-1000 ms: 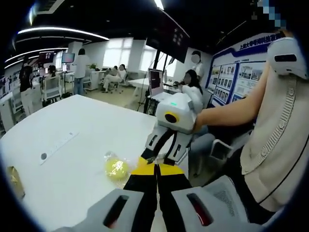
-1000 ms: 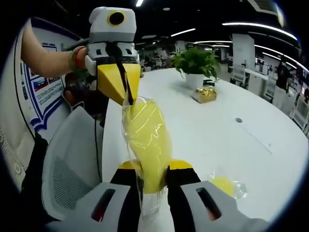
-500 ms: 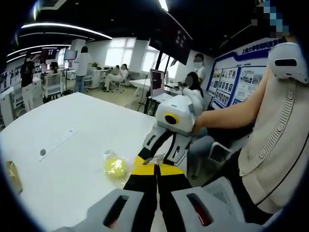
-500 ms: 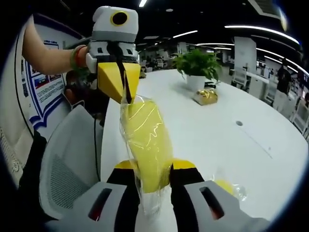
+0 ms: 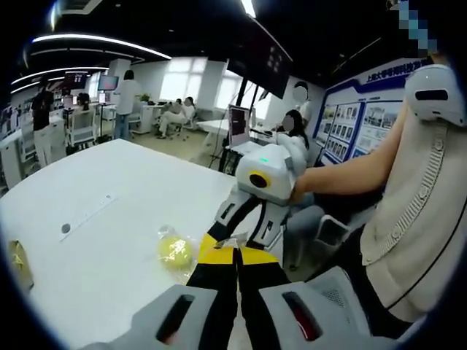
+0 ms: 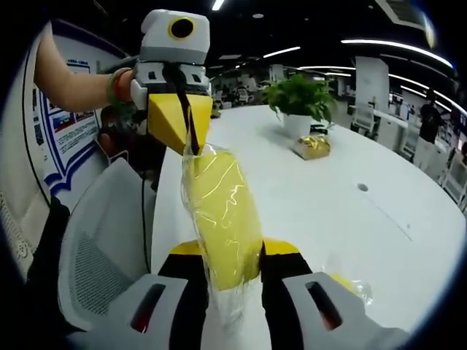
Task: Compare the silicone blocks by pressing each to a similar depth, holding the contact briefly, and releasing to observe deformation and rebound differences across the visible hardness samples.
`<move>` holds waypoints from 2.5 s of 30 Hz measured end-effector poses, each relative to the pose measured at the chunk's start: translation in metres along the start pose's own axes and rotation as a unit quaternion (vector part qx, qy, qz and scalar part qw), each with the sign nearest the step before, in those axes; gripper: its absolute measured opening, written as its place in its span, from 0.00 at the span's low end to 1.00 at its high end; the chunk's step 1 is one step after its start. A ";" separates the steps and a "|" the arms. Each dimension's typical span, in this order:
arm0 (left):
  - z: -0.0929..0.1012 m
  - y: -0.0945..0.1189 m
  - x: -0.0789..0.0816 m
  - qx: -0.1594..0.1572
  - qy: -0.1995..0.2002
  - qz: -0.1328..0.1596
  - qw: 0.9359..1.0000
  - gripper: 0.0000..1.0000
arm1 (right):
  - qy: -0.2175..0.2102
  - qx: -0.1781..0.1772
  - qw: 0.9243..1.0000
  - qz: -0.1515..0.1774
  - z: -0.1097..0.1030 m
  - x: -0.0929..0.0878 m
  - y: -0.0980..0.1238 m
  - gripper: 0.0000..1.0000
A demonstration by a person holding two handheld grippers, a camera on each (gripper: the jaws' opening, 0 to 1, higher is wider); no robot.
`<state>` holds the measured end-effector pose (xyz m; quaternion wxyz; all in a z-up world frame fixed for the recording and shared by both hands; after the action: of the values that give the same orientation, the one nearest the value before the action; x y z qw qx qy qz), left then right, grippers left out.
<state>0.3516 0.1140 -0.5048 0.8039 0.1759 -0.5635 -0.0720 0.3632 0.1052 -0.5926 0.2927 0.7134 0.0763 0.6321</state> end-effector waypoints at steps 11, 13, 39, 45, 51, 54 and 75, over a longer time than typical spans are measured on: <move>-0.001 0.001 -0.006 0.005 0.013 -0.006 1.000 0.00 | -0.006 0.001 1.000 -0.005 -0.005 -0.004 -0.003 0.30; -0.001 0.002 -0.008 0.005 0.017 -0.007 1.000 0.00 | -0.008 -0.002 1.000 0.001 -0.004 -0.003 -0.003 0.32; -0.027 0.003 -0.047 0.055 0.083 0.020 0.995 0.00 | -0.166 -0.162 0.972 0.037 -0.024 -0.040 0.104 0.60; -0.052 0.001 -0.068 0.080 0.110 0.018 0.991 0.00 | -0.209 -0.212 0.954 0.026 -0.041 -0.062 0.133 0.67; -0.067 -0.003 -0.073 0.069 0.141 0.049 0.986 0.00 | -0.240 -0.258 0.936 0.010 -0.054 -0.080 0.156 0.69; -0.081 -0.004 -0.079 0.070 0.155 0.056 0.984 0.00 | -0.247 -0.279 0.928 -0.006 -0.057 -0.088 0.165 0.69; -0.209 0.026 -0.127 0.173 0.216 0.094 0.956 0.00 | -0.285 -0.302 0.907 -0.069 -0.053 -0.104 0.150 0.67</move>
<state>0.4994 0.2203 -0.6711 0.8669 0.2701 -0.3939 0.1426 0.2540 -0.0502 -0.6026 0.5460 0.7336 -0.1557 0.3733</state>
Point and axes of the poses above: the point that each gripper's makers call its tool centre point, and the gripper's own axes: y roughly backward along the fingers, z roughly to its right, x roughly out of its top, the point moved 1 cm from there along y, roughly backward along the fingers, and after that the axes turned 6 degrees about -x, right-handed, at the moved point
